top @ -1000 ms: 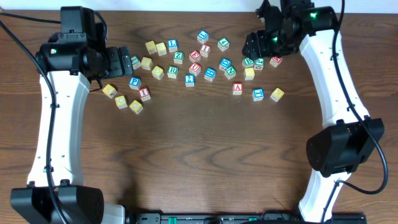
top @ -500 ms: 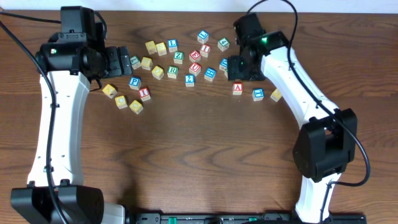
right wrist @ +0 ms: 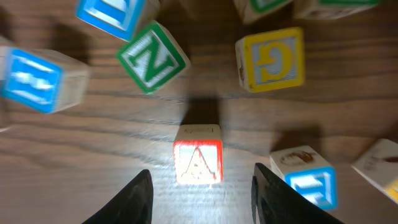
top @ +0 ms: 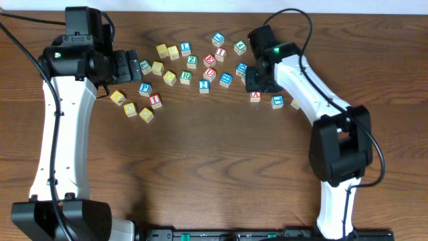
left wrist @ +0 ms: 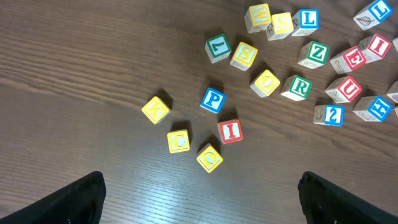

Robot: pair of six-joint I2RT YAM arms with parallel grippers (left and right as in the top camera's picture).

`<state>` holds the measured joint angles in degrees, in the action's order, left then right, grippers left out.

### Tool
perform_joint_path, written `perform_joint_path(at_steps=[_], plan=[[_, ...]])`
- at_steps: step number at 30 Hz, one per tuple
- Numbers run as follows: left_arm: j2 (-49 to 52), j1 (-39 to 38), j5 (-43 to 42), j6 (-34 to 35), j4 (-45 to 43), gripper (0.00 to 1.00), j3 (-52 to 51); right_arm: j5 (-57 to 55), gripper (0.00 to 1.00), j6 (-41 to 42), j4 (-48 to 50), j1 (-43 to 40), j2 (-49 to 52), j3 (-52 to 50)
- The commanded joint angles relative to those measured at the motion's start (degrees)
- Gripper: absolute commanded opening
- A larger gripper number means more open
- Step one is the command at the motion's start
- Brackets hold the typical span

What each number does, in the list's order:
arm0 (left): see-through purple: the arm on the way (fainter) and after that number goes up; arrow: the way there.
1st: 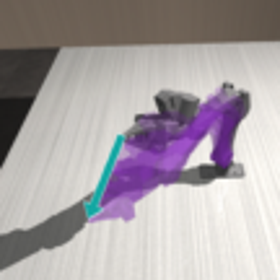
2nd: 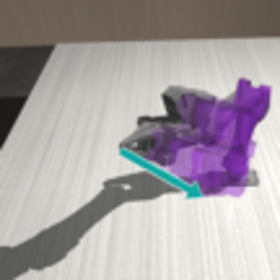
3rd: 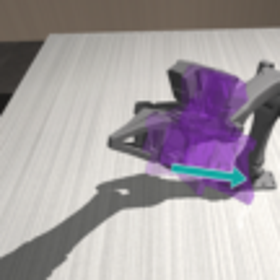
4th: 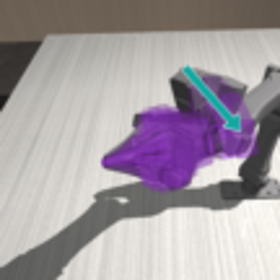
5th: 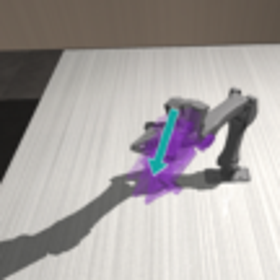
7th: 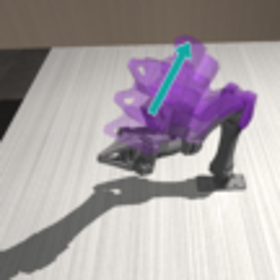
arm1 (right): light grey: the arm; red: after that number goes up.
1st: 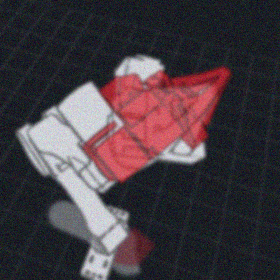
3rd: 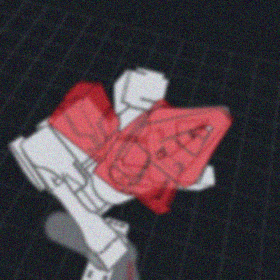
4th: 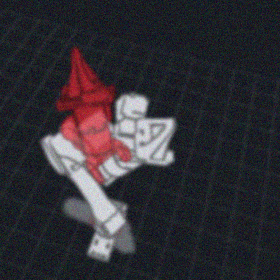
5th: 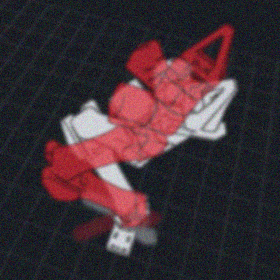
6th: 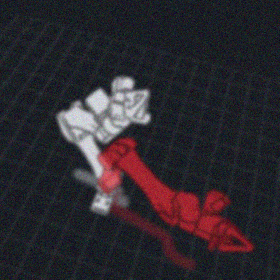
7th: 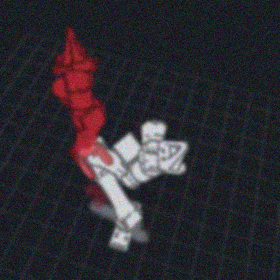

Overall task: Spell out AI2
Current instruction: 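Close the right gripper on the red A block and lift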

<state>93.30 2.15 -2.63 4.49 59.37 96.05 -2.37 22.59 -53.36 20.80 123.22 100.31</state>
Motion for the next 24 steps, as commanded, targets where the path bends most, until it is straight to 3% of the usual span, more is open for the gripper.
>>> perform_joint_path(at_steps=[1,12,24], plan=[[0.3,0.2,0.5,0.3,0.1,0.97,1.4,-0.6,0.47,0.5,0.5,-0.3,2.5,-0.3],[0.3,0.2,0.5,0.3,0.1,0.97,1.2,1.0,0.44,-0.6,3.1,-0.7,7.1,-0.3],[0.3,0.2,0.5,0.3,0.1,0.97,1.2,1.0,0.26,-1.0,3.2,-0.7,7.5,0.0]])
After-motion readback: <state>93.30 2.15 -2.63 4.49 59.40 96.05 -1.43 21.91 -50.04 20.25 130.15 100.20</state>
